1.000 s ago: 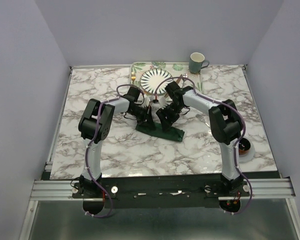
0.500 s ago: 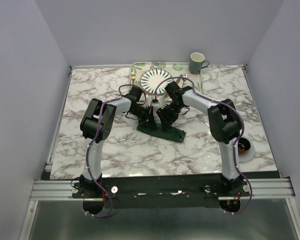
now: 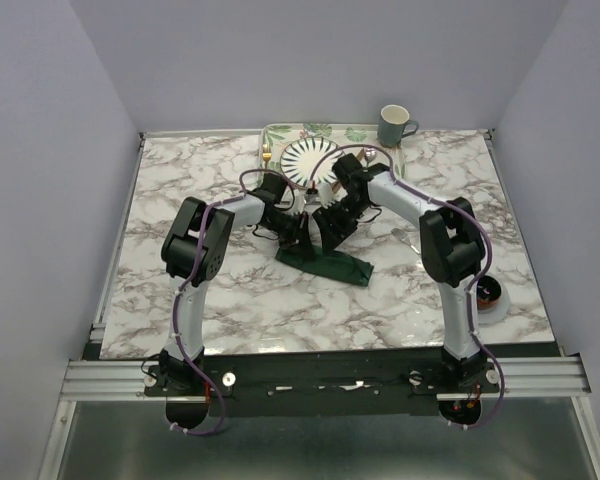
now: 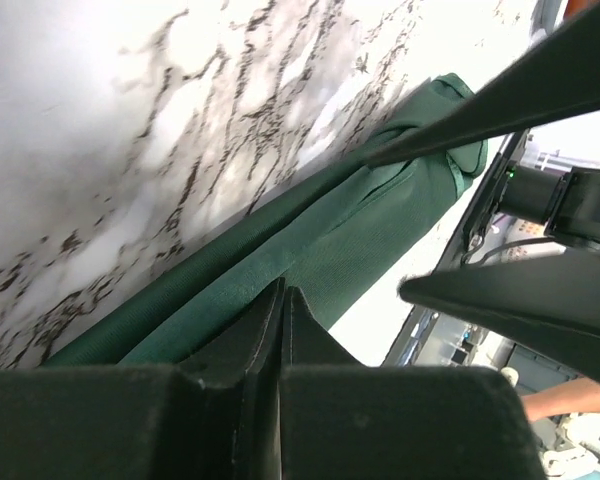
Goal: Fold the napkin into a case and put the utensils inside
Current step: Turn over the smaller rectangle-folded napkin at the center of the board.
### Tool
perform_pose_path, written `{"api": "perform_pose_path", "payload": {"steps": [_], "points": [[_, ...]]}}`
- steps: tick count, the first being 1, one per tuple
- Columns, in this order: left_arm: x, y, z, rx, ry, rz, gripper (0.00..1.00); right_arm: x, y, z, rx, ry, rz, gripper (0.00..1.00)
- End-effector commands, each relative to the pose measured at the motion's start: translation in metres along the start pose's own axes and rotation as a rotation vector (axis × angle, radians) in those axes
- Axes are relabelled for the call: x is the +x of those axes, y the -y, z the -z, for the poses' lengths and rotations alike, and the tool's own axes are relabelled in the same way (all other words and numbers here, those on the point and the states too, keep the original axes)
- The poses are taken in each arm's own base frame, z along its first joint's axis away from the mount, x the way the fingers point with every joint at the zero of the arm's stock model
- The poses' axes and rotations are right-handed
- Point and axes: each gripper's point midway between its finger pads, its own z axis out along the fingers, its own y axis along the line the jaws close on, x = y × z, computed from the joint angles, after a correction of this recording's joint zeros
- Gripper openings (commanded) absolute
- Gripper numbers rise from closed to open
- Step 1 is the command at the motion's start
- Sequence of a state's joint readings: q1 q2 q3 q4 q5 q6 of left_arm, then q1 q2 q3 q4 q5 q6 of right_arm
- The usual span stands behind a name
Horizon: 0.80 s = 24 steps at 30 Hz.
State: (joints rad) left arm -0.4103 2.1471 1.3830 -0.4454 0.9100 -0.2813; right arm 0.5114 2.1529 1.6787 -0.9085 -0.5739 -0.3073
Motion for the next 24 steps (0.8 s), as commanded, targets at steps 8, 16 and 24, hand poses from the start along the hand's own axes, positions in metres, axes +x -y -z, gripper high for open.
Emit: {"api": "perform_pose_path", "payload": {"steps": [8, 16, 24], "points": [[0.009, -0.01, -0.009, -0.021, -0.02, -0.017, 0.07, -0.007, -0.018, 0.003, -0.13, -0.002, -0.159, 0.56], [0.009, -0.009, -0.009, -0.019, -0.021, -0.019, 0.07, -0.001, -0.004, -0.009, -0.089, -0.033, -0.178, 0.56], [0.009, -0.01, -0.009, -0.021, -0.023, -0.024, 0.07, -0.005, 0.008, -0.004, -0.044, -0.019, -0.179, 0.56]]}}
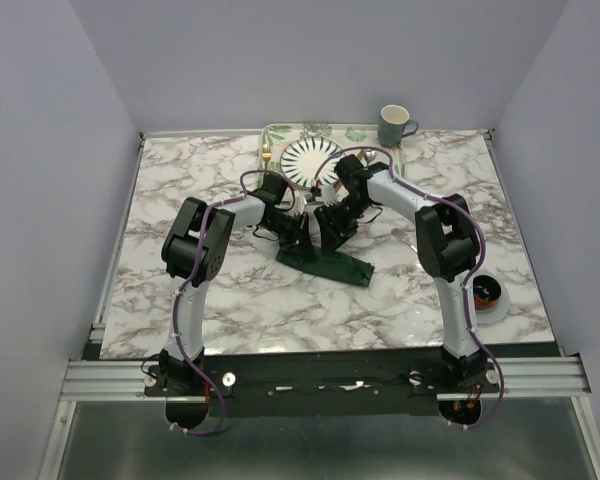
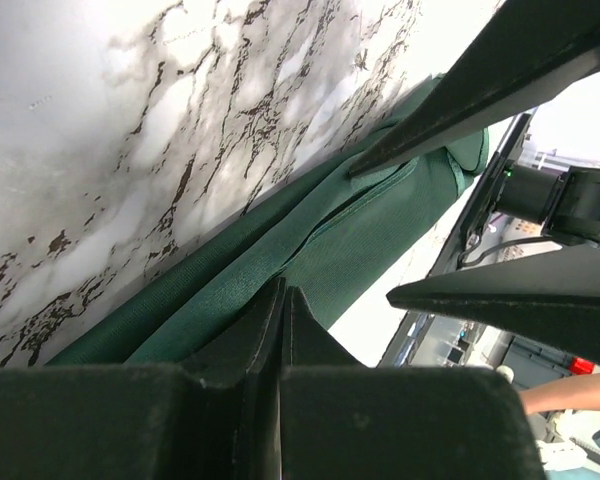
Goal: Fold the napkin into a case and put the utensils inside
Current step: Turn over the smaller rectangle-folded napkin at the center of the board.
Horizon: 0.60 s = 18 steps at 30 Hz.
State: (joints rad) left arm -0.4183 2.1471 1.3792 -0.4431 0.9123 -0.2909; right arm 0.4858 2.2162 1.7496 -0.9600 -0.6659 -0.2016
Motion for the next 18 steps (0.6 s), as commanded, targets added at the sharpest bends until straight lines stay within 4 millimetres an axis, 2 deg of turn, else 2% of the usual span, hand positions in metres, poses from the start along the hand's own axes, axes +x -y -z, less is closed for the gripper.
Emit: {"api": "perform_pose_path", "payload": {"steps": [1, 4, 7, 11, 18], "points": [[0.007, -0.012, -0.007, -0.025, -0.018, -0.033, 0.07, -0.002, 0.018, 0.002, 0.053, -0.008, -0.036, 0.56], [0.007, -0.012, -0.006, -0.026, -0.017, -0.036, 0.07, -0.002, 0.03, 0.011, 0.081, -0.001, -0.022, 0.56], [0.007, -0.013, -0.006, -0.026, -0.018, -0.037, 0.07, 0.009, 0.038, 0.013, 0.113, -0.034, 0.026, 0.55], [0.006, -0.013, -0.007, -0.029, -0.017, -0.04, 0.07, 0.03, 0.025, 0.007, 0.023, -0.096, 0.024, 0.54], [0.005, -0.012, -0.008, -0.026, -0.016, -0.035, 0.07, 0.054, 0.02, -0.005, -0.054, -0.16, -0.003, 0.52]]}}
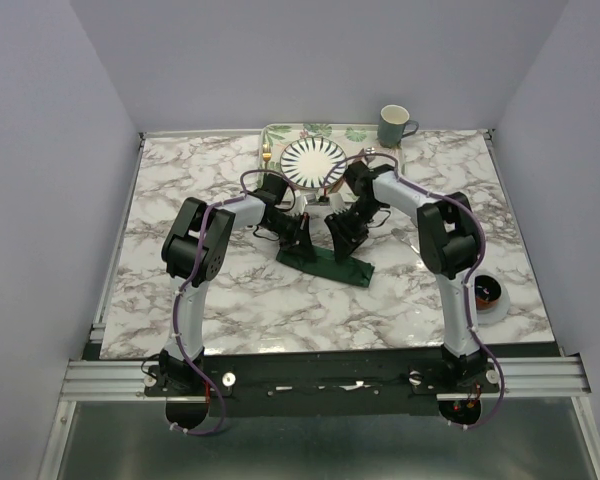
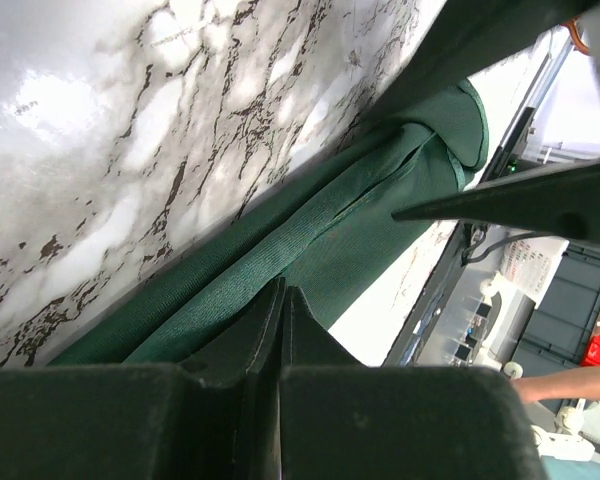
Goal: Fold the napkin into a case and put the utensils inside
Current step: Turn over the smaller rectangle-folded napkin at the center of the board.
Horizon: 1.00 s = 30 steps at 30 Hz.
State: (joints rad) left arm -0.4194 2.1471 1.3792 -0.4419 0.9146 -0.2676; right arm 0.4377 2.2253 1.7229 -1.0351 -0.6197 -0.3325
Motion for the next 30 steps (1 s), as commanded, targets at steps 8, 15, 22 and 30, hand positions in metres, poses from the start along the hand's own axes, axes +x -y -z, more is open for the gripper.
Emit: {"api": "perform_pose_path", "payload": {"steps": [8, 15, 22, 30], "points": [[0.005, -0.012, -0.009, -0.031, -0.012, -0.005, 0.07, 0.015, -0.002, -0.023, -0.105, -0.077, -0.037, 0.3], [0.003, -0.006, -0.007, -0.011, 0.002, -0.009, 0.09, 0.01, -0.003, -0.017, -0.079, -0.055, -0.022, 0.01], [-0.032, 0.027, 0.042, 0.057, 0.169, -0.137, 0.31, -0.004, 0.0, 0.01, 0.055, 0.036, 0.072, 0.01], [-0.053, 0.038, 0.111, 0.002, 0.32, -0.199, 0.33, -0.019, 0.015, 0.032, 0.286, 0.094, 0.24, 0.01]]}}
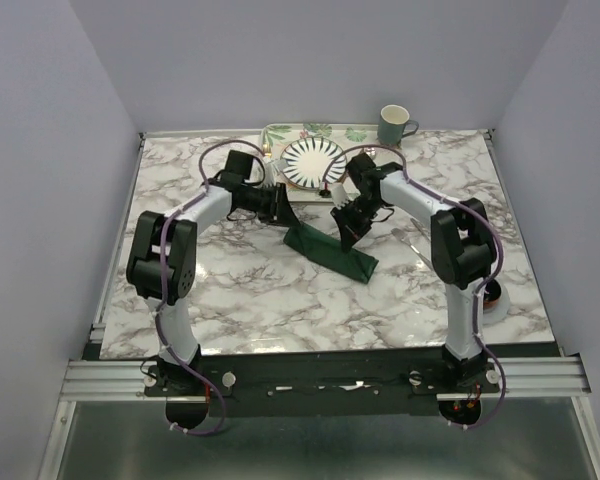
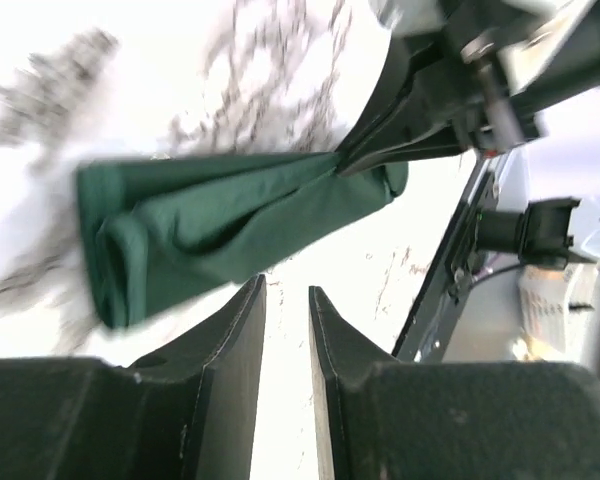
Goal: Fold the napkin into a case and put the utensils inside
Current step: Turn over the smaller rectangle-folded napkin at the center of the board.
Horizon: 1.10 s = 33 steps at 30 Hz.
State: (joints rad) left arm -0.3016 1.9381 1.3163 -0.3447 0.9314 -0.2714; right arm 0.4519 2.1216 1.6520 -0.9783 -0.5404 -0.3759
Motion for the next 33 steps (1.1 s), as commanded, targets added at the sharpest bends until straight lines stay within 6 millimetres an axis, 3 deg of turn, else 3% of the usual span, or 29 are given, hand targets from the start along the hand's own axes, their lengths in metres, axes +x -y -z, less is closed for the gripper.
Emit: {"api": "perform_pose_path", "payload": {"steps": [1, 9, 14, 18, 19, 21, 22, 23, 32, 33], "points": [[-0.023, 0.007, 0.038, -0.021, 0.095, -0.072, 0.33, -0.017, 0.017, 0.017, 0.213, 0.061, 0.161, 0.01], [-0.032, -0.019, 0.073, -0.106, 0.163, -0.03, 0.33, -0.046, 0.027, 0.041, 0.531, 0.145, 0.397, 0.01], [-0.027, -0.026, 0.084, -0.136, 0.178, -0.013, 0.33, -0.055, 0.013, 0.047, 0.606, 0.183, 0.482, 0.01], [-0.022, -0.03, 0.09, -0.156, 0.188, -0.001, 0.33, -0.066, 0.007, 0.065, 0.734, 0.244, 0.549, 0.01], [-0.022, -0.031, 0.092, -0.162, 0.193, -0.002, 0.33, -0.057, 0.003, 0.055, 0.741, 0.226, 0.575, 0.0], [-0.02, -0.034, 0.095, -0.172, 0.199, 0.001, 0.33, -0.064, 0.003, 0.058, 0.821, 0.27, 0.618, 0.0], [-0.019, -0.035, 0.096, -0.176, 0.2, 0.001, 0.33, -0.054, -0.002, 0.049, 0.827, 0.26, 0.65, 0.0], [-0.017, -0.036, 0.098, -0.181, 0.2, 0.005, 0.33, -0.061, -0.005, 0.048, 0.857, 0.303, 0.687, 0.01], [0.001, -0.043, 0.106, -0.211, 0.192, 0.01, 0.33, -0.047, -0.025, 0.014, 1.004, 0.348, 0.838, 0.01], [0.002, -0.043, 0.106, -0.212, 0.189, 0.008, 0.33, -0.037, -0.023, 0.011, 1.016, 0.327, 0.842, 0.01]]}}
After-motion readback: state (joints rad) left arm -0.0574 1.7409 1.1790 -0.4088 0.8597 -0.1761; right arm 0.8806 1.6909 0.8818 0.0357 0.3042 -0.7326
